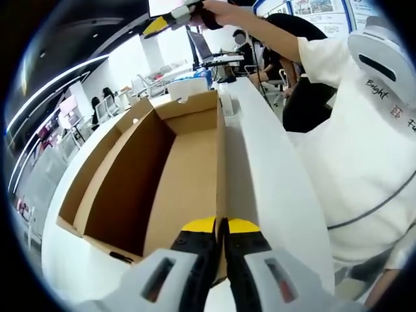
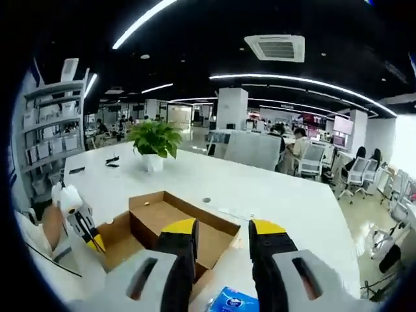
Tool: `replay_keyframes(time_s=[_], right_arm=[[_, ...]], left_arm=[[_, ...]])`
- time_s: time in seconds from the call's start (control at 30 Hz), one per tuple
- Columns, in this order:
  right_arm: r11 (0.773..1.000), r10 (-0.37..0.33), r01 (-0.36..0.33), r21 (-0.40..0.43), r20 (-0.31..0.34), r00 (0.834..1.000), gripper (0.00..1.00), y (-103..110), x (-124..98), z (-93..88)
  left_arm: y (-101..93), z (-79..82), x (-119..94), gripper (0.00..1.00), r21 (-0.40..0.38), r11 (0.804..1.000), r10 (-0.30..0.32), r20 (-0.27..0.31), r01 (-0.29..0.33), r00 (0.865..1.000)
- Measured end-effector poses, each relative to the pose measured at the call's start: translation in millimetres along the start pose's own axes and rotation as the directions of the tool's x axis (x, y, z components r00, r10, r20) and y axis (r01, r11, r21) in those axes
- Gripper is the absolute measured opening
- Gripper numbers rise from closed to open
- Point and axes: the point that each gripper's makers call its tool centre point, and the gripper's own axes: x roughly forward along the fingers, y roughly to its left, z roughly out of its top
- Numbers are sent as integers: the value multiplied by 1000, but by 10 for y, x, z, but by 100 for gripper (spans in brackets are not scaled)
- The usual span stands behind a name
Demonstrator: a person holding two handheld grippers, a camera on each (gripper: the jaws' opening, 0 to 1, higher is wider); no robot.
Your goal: Operate the shoe box by opening the lid, removing the specified soft item, and placing it in the target area until the item is outside and the box remains undamaged.
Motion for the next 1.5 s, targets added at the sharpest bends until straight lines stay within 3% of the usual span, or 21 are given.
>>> replay_keyframes(time_s=[0.07,0.17,0.2,0.23,0.27,0.3,0.37,0.4,0.47,0.53,0.63,0.67,0.77,0.93,1.0,1.13,1.2,1.27,1.33,1.37,1.5], right_arm=[[1000,6,-6,10,14,1000,45,32,44,101],[997,21,-22,80,18,1000,38,43,96,190],[996,22,-24,81,16,1000,36,39,124,207],[996,74,-75,42,17,997,36,111,184,238],[997,68,-68,45,17,998,37,100,202,243],[997,53,-53,58,6,999,39,72,238,242],[992,90,-87,94,-35,995,38,131,311,220],[991,110,-101,91,-94,989,38,161,346,182],[995,97,-95,22,-149,984,31,132,371,208],[994,18,-36,-98,-176,984,21,20,392,335],[998,69,-70,4,-187,980,23,101,460,418],[998,62,-62,3,-183,981,23,75,491,437],[999,27,-34,-27,-247,969,26,-11,618,341],[1000,23,-22,7,-246,969,32,-71,779,331],[998,28,-9,67,-286,958,30,-71,912,223],[995,46,-16,95,-321,946,28,-62,1124,89],[996,37,-5,86,-371,928,23,-101,1208,-31],[993,29,15,119,-363,931,21,-185,1272,9],[984,38,20,178,-318,947,21,-210,1320,92],[977,54,16,214,-319,946,21,-226,1357,70],[983,29,39,181,-359,933,21,-258,1455,-75]], left_arm=[[4,2,-3,3,-3,1000,-3,3,3,1000],[2,5,-2,3,-2,1000,-5,4,5,1000],[2,5,-2,3,-2,1000,-5,4,5,1000],[2,5,-2,3,-4,1000,-6,2,6,1000],[2,5,-1,3,-4,1000,-7,2,7,1000],[2,6,-1,3,-4,1000,-6,2,6,1000],[2,7,-2,3,-4,1000,-7,3,7,1000],[1,8,-2,3,-5,1000,-9,2,9,1000],[0,7,-1,3,-8,1000,-13,0,13,1000],[0,6,-2,3,-12,1000,-16,0,16,1000],[-2,5,-4,3,-11,1000,-15,1,15,1000],[-2,5,-4,3,-10,1000,-15,2,15,1000],[-5,4,-4,3,-10,1000,-15,1,15,1000],[-6,3,-6,3,-12,1000,-13,2,13,1000],[-7,3,-2,3,-12,1000,-13,-1,13,1000],[-2,4,-5,3,-13,1000,-13,2,13,1000],[-2,4,-1,3,-10,1000,-13,-1,13,1000],[-21,6,16,2,1,1000,-4,-15,4,1000],[-23,2,13,2,-1,1000,-5,-18,5,1000],[-8,1,11,2,-18,1000,-10,-21,10,1000],[17,-3,7,1,-47,998,-33,-25,32,999]])
